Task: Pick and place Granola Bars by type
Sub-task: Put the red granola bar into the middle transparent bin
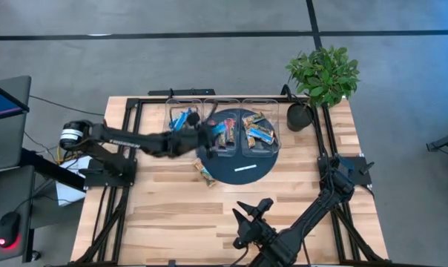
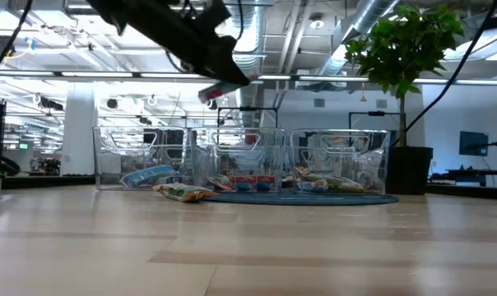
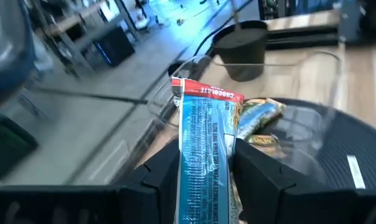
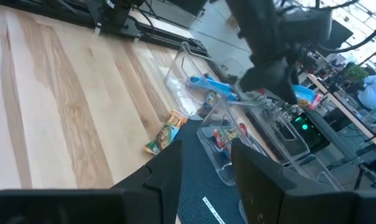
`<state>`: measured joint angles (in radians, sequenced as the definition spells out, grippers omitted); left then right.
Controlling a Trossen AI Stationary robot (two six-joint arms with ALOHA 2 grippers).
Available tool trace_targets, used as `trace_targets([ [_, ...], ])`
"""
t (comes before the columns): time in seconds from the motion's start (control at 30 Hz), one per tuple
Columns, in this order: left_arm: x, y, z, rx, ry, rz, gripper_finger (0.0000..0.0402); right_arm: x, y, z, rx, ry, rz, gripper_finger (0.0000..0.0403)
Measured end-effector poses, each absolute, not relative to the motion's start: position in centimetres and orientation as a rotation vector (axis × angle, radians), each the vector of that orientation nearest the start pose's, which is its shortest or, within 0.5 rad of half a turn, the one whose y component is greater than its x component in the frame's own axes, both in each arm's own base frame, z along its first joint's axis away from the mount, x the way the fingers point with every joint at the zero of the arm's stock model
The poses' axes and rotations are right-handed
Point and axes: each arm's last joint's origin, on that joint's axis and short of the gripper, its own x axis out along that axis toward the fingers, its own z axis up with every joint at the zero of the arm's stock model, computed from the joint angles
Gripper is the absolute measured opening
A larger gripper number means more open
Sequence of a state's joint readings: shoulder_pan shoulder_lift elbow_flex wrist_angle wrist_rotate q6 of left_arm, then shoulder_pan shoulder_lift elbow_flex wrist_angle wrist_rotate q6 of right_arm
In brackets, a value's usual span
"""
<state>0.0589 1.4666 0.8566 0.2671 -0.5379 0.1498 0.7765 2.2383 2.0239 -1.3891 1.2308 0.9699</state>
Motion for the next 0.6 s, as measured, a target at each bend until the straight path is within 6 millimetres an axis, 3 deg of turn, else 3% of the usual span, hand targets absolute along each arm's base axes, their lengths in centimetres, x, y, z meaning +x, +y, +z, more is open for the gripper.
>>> trace_targets([
  [0.13, 31.1, 6.9, 24.1, 0.095, 0.363, 0.572, 0.0128, 33.1, 28.2, 23.7, -0.466, 0.566, -0.670, 0.0131],
  [0.23, 31.3, 8.5, 23.6, 0.031, 0.343, 0.552, 0.0128, 33.2, 28.1, 23.7, -0.463, 0.567, -0.673, 0.0131],
  [0.6, 33.2, 10.1, 19.9, -0.010, 0.342, 0.511, 0.0141, 33.7, 27.6, 23.7, -0.452, 0.571, -0.688, 0.0131],
])
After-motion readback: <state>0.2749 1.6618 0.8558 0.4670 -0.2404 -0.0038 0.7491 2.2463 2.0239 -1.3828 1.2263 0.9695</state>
